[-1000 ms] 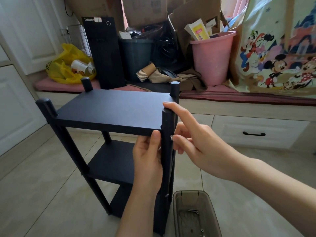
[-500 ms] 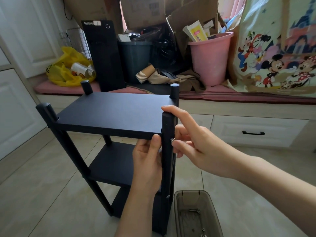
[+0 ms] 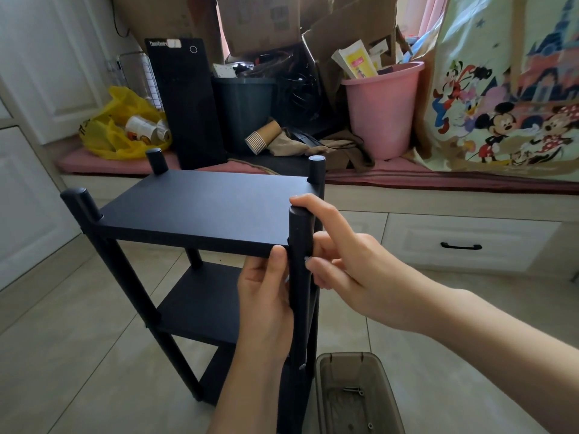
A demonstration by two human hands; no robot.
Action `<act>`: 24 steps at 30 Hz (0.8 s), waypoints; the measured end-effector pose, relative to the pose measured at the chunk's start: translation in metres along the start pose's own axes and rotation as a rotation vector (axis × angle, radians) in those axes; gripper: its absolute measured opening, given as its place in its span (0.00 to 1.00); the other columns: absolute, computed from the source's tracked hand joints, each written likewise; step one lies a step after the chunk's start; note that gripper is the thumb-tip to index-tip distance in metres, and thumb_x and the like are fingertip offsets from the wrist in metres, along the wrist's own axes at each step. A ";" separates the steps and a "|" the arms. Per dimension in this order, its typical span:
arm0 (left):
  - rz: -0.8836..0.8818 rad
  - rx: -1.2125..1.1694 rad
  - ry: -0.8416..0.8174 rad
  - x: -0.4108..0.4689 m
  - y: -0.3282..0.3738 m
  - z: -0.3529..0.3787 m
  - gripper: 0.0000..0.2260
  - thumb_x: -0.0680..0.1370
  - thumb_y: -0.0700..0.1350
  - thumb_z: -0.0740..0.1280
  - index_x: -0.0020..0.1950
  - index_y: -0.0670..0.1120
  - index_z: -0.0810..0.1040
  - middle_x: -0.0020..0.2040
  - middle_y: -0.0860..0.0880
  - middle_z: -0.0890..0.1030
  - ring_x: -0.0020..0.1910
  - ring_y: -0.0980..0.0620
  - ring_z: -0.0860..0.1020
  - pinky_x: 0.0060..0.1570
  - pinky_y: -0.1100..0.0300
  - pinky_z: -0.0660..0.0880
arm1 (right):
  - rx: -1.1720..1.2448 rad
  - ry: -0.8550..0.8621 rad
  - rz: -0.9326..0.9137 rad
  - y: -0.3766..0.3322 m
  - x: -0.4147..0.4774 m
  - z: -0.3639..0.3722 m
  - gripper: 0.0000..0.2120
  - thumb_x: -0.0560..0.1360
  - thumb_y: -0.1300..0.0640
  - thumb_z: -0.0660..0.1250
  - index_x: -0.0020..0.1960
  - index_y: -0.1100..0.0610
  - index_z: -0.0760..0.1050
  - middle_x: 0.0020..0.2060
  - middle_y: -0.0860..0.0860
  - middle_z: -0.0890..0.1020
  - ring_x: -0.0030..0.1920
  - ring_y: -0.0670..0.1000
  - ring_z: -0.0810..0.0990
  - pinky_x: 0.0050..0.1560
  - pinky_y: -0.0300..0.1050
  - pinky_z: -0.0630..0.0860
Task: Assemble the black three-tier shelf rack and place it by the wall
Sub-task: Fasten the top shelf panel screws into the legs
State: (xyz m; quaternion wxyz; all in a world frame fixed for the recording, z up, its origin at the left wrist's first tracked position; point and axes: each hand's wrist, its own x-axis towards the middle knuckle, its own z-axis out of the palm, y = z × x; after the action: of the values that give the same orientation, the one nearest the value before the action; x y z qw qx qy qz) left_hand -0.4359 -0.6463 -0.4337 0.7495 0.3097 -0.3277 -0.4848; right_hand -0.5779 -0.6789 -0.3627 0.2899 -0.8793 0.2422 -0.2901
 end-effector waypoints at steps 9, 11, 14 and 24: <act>0.045 0.083 0.048 -0.004 0.002 0.008 0.08 0.74 0.54 0.71 0.44 0.52 0.85 0.42 0.48 0.85 0.43 0.51 0.85 0.40 0.61 0.80 | 0.150 0.030 0.065 0.008 0.000 -0.002 0.33 0.79 0.61 0.64 0.74 0.34 0.53 0.37 0.56 0.78 0.36 0.57 0.76 0.43 0.56 0.79; 0.061 0.137 0.046 -0.006 0.003 0.009 0.08 0.74 0.56 0.73 0.45 0.52 0.85 0.43 0.48 0.85 0.43 0.51 0.85 0.41 0.62 0.80 | 0.242 0.041 0.110 0.012 0.001 -0.002 0.32 0.78 0.58 0.66 0.73 0.37 0.56 0.37 0.54 0.78 0.36 0.51 0.78 0.44 0.55 0.80; 0.091 0.206 0.045 -0.010 0.004 0.010 0.17 0.71 0.56 0.75 0.56 0.50 0.84 0.51 0.48 0.86 0.52 0.50 0.85 0.47 0.62 0.80 | 0.294 0.050 0.155 0.016 0.003 -0.004 0.27 0.77 0.59 0.70 0.68 0.41 0.62 0.36 0.49 0.79 0.35 0.48 0.78 0.44 0.49 0.79; 0.136 0.471 0.039 -0.019 0.006 0.006 0.20 0.63 0.64 0.78 0.53 0.62 0.82 0.54 0.52 0.86 0.57 0.49 0.84 0.57 0.53 0.79 | 0.425 0.007 0.330 0.024 0.008 -0.020 0.08 0.68 0.56 0.79 0.44 0.53 0.82 0.35 0.49 0.82 0.37 0.45 0.78 0.40 0.40 0.75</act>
State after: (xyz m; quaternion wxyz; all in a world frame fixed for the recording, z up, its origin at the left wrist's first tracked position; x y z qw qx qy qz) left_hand -0.4437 -0.6271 -0.4294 0.6935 0.4626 -0.4374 -0.3373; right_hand -0.5912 -0.7080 -0.3623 0.5105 -0.7463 0.3172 -0.2862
